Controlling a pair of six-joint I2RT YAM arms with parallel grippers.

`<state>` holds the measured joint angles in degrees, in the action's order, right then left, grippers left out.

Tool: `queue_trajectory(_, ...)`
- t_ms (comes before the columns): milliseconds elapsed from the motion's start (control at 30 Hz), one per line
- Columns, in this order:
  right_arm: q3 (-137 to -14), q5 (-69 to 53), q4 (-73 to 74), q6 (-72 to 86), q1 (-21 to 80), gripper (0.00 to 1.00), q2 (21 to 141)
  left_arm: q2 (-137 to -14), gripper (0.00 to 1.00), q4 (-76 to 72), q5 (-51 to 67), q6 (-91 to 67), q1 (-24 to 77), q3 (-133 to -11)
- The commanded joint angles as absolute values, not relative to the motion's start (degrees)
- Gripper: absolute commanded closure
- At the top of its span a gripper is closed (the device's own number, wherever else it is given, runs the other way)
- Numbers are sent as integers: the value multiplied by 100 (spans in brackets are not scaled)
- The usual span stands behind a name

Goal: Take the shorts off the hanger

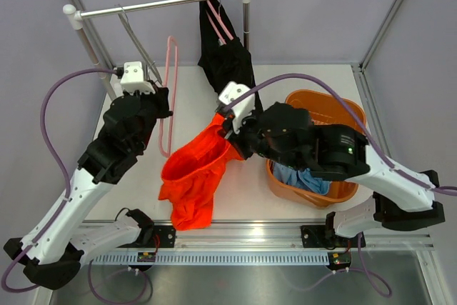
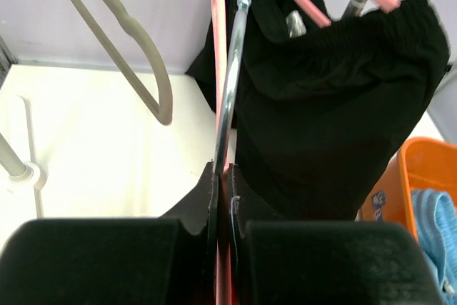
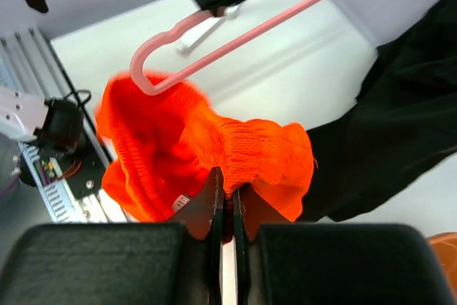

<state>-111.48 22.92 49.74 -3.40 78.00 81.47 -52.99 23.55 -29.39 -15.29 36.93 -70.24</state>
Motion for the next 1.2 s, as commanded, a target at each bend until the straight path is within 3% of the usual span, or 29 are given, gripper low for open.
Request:
queue_trajectory(0,-11408,2699,4737,-650,7805,100,7858,-5256,100,1916,-3217,-1547,3700,-7470)
queue_trajectory(100,-11557,2925,4729,-756,7813,100,7892,-5379,100,1933,-2997,-1573,3700,-7646)
queue_trajectory(333,-12068,5445,3396,-2236,7805,100,7770,-5282,100,2057,-2822,-1582,3700,-7506)
queue_trajectory(567,-11478,6188,-1828,-6017,7796,100,7444,-5247,100,2223,-2602,-1617,3700,-7278)
queue_trajectory(767,-11873,5600,-3908,-8067,7726,100,7506,-5212,100,2285,-2452,-1661,3700,-7084)
queue_trajectory(933,-12076,5274,-4105,-8289,7646,100,7278,-5221,100,2285,-2408,-1661,3700,-7049)
queue_trajectory(1167,-11365,5291,-3542,-7383,7646,100,6513,-5282,100,2241,-2321,-1679,3700,-7040)
